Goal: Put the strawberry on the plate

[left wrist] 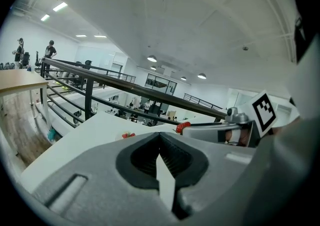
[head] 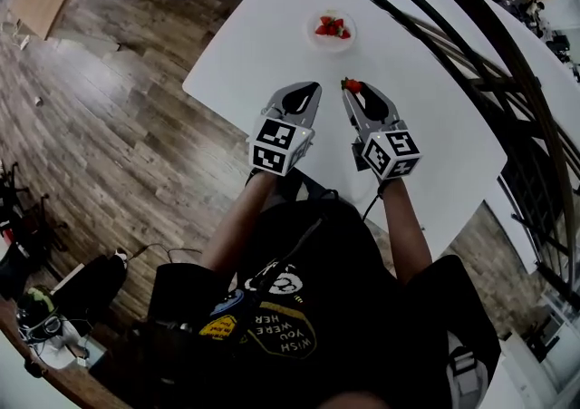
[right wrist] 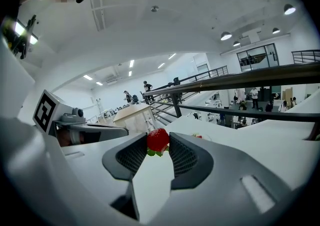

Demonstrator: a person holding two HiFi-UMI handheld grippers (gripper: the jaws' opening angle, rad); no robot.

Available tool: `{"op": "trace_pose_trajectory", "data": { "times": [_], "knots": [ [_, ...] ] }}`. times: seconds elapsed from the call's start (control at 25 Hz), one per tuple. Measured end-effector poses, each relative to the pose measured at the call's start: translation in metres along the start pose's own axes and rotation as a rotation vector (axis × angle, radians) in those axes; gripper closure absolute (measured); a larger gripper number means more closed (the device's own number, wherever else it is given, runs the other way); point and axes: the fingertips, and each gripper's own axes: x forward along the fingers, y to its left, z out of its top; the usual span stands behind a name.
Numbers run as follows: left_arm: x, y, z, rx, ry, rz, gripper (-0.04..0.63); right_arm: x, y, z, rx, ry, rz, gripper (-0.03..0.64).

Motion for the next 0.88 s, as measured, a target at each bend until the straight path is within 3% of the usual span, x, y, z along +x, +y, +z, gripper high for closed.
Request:
{"op": "trace_pose_trajectory", "data": {
  "times": [0.24,0.6,0.88],
  "knots": [
    [0.028,0.005,-0.008,-0.055,0.022,-0.053,0.595,0.019,-0.024,-0.002,-0.015,0.018,-0.022,0.477],
    [0.056,0.017,-0.024,-0.042,0.07,-0.062,0.595,0.043,-0.051,-0.023,-0.006,0.064,-0.054,0.477],
    [0.074,0.027,-0.025,-0.094,0.051,-0.078,0.595,0.059,-0.063,-0.028,-0.013,0.082,-0.052,0.477]
  ]
}}
